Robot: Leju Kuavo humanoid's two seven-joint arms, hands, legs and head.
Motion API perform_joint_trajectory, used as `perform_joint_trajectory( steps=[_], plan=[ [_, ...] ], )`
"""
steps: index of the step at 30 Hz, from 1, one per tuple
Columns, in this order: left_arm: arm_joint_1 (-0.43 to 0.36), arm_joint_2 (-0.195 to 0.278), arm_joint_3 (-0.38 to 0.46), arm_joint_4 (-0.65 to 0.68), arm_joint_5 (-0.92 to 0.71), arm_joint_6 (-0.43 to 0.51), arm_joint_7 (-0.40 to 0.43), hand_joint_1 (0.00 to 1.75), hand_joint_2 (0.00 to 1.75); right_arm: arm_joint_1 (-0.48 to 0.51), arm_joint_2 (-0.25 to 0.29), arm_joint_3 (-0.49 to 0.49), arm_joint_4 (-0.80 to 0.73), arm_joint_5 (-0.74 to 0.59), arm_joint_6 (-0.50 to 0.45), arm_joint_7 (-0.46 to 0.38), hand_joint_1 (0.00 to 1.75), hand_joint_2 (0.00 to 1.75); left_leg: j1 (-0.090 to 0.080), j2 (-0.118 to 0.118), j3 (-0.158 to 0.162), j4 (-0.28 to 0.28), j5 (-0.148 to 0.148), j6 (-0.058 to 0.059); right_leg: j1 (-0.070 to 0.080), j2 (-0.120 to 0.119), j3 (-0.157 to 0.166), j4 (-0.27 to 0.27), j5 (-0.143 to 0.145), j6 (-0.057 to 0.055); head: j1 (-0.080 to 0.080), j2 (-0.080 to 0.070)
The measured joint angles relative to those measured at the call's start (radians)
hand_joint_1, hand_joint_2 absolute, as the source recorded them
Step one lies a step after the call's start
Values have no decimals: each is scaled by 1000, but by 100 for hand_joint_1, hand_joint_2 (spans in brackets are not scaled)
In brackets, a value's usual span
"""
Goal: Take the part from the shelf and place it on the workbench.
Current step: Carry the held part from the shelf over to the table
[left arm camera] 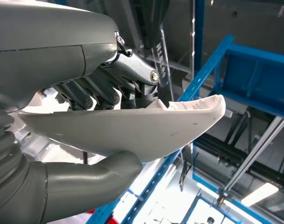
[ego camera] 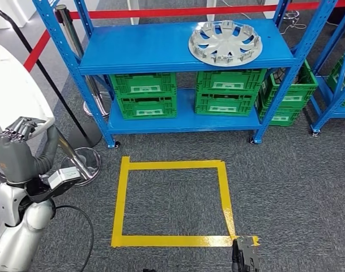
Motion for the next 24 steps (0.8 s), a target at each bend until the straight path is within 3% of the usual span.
perform_joint_trajectory(
  steps=[1, 3, 5, 7, 8, 9, 11, 12, 13, 14, 15, 17, 19, 20, 22, 23, 24],
  plan=[
    [-2, 0, -1, 1, 1, 0, -1, 175, 175, 0, 1, 0, -1, 1, 0, -1, 0, 0, -1, -1, 45, -62, 23, 6, 0, 0, -12, 6, 5, 2, 0, 0],
    [-8, 0, -3, 1, 2, 0, -3, 175, 175, -1, 4, 0, -2, 2, 0, -2, 0, 0, -6, -3, 129, -194, 36, 20, 2, 1, -29, 15, 14, 9, 1, 0],
    [-11, 1, -4, 2, 2, 0, -4, 175, 175, -1, 8, 0, -3, 2, 0, -4, 0, 0, -13, -5, 158, -251, 30, 30, -1, 0, -40, 17, 28, 23, 1, 0],
    [-15, 0, -4, 3, 2, 0, -4, 175, 175, 1, 9, 0, -3, 2, 0, -5, 0, 0, -14, -3, 153, -268, 45, 39, -3, 3, -49, 14, 34, 37, -1, 0],
    [-17, 0, -4, 4, 2, 0, -4, 175, 175, 1, 10, 0, -3, 3, 0, -6, 0, 0, -11, -1, 149, -278, 54, 45, -2, 5, -59, 24, 19, 43, 1, 0],
    [-19, -1, -4, 4, 3, 0, -5, 175, 175, 1, 10, 0, -3, 4, 0, -6, 0, 0, -7, 1, 143, -287, 63, 50, -2, 7, -74, 52, -11, 49, 3, 0],
    [-21, -3, -4, 6, 4, 0, -8, 175, 175, 0, 10, 0, -3, 6, -1, -6, 0, 0, -3, 3, 124, -289, 77, 56, -7, 8, -115, 166, -96, 57, 8, 0],
    [-20, -3, -4, 7, 5, 0, -10, 175, 175, 0, 10, 0, -3, 8, -2, -6, 0, 0, -2, 4, 112, -285, 83, 56, -9, 8, -132, 231, -126, 61, 9, 0],
    [-20, -4, -4, 8, 6, 0, -13, 175, 175, 1, 10, 0, -3, 10, -3, -5, 0, 0, -2, 5, 100, -280, 89, 55, -11, 7, -138, 276, -136, 65, 9, 0],
    [-19, -4, -4, 9, 7, 0, -15, 175, 175, 1, 10, 0, -3, 12, -4, -4, 0, 0, 0, 5, 88, -274, 94, 52, -12, 7, -128, 287, -124, 68, 10, 0],
    [-18, -4, -4, 9, 9, 0, -17, 175, 175, 1, 10, 0, -3, 15, -7, -2, 0, 0, 1, 6, 76, -267, 98, 48, -14, 7, -101, 261, -98, 71, 9, 0],
    [-17, -4, -3, 10, 14, 0, -22, 175, 175, -1, 10, 1, -4, 19, -12, 2, 0, 0, 3, 5, 54, -252, 106, 39, -18, 8, -11, 135, -55, 76, 10, 0],
    [-16, -4, -1, 10, 20, 0, -24, 175, 175, -3, 10, 2, -5, 22, -16, 5, 0, 0, 2, 4, 37, -238, 116, 27, -18, 11, 51, 37, -56, 73, 10, 0],
    [-15, -4, 1, 10, 21, 0, -25, 175, 175, -2, 11, 2, -6, 23, -17, 6, 0, 0, 1, 3, 32, -236, 124, 21, -16, 13, 58, 22, -63, 69, 10, 0],
    [-11, -4, 2, 10, 23, 0, -25, 175, 175, -1, 11, 3, -6, 23, -18, 7, 0, 0, 2, 1, 25, -233, 133, 11, -15, 11, 48, 22, -52, 50, 11, 0],
    [-9, -3, 3, 11, 23, 0, -25, 175, 175, -1, 11, 3, -6, 24, -18, 7, 0, 0, 3, -1, 19, -225, 120, 5, -16, 9, 40, 21, -43, 38, 9, 0],
    [-8, -2, 4, 11, 23, 0, -25, 175, 175, -2, 11, 4, -6, 24, -18, 7, 0, 0, 4, -2, 8, -200, 87, 0, -16, 7, 29, 20, -33, 24, 7, 0]
  ],
)
